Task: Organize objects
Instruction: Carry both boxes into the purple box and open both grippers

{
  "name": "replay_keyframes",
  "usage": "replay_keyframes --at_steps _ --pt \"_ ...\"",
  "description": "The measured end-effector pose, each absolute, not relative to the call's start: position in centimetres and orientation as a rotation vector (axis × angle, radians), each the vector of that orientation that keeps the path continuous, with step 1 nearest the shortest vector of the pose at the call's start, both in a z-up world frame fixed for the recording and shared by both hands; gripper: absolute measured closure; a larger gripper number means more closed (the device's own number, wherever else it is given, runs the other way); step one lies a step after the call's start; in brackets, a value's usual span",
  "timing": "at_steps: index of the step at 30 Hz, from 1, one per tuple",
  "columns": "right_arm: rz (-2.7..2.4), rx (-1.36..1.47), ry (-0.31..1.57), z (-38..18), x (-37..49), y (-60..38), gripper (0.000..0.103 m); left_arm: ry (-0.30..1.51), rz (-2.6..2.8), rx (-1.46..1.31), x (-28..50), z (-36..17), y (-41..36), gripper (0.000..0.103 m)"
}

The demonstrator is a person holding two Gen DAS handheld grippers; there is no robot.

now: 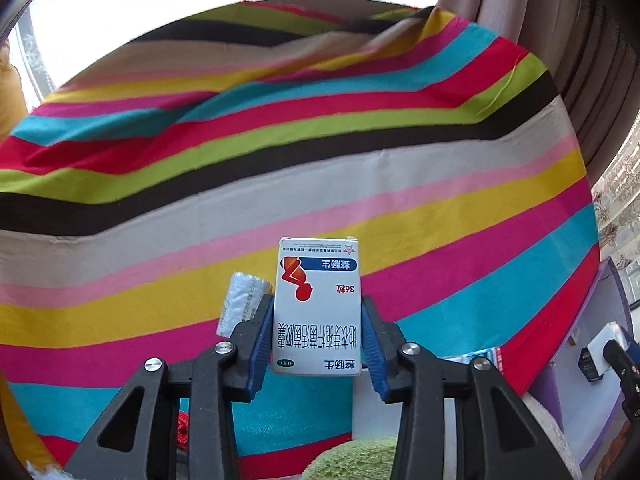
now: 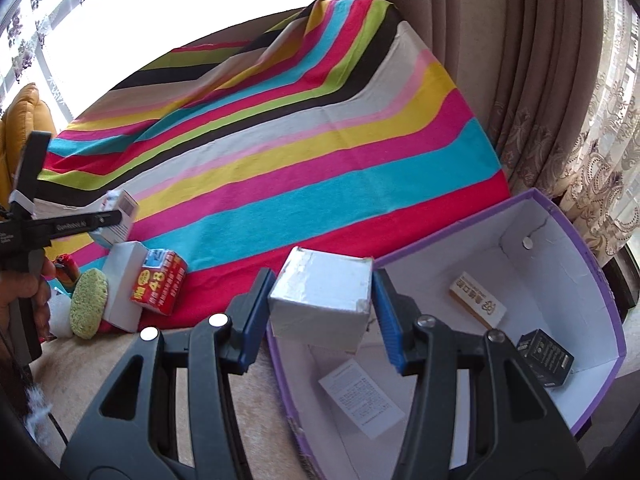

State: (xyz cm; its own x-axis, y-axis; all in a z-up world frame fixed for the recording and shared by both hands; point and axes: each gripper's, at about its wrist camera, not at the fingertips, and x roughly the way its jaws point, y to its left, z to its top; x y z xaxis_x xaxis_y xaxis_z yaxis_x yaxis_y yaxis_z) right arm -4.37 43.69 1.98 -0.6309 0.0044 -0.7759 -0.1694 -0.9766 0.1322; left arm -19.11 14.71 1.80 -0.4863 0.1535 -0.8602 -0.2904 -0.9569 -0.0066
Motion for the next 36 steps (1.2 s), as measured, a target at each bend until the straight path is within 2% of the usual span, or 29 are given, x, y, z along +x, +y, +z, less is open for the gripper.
replay_keyframes --at_steps 7,12,18,28,31,32,33,36 --pt "2.663 -1.310 0.266 1.9 -2.5 46.0 0.049 0.036 2.429 -1.298 -16.0 4.9 17.2 0.061" --pt "2.609 -1.309 0.240 2.0 -1.3 47.8 0.049 -0.069 2.229 -1.321 -13.0 4.4 21.6 0.061" --pt "2.532 -1.305 0.197 1.8 -0.2 50.3 0.049 -0.091 2.007 -1.398 -9.3 2.4 27.3 0.061" --pt "2.435 -1.268 0.226 1.9 1.2 54.6 0.049 -0.045 1.829 -1.445 -4.9 0.4 34.3 0.061" --pt "2.415 -1.259 0.231 1.8 1.4 55.3 0.049 -0.032 1.806 -1.438 -4.4 0.3 35.3 0.054" --pt "2.413 -1.259 0.239 1.8 1.4 55.5 0.048 -0.030 1.809 -1.436 -4.3 0.5 35.2 0.048" --pt "2.413 -1.260 0.248 1.8 1.5 55.6 0.045 -0.032 1.815 -1.436 -4.2 0.6 35.0 0.042" --pt "2.407 -1.254 0.259 1.7 1.6 55.9 0.034 -0.061 1.825 -1.447 -4.6 0.5 34.6 0.039"
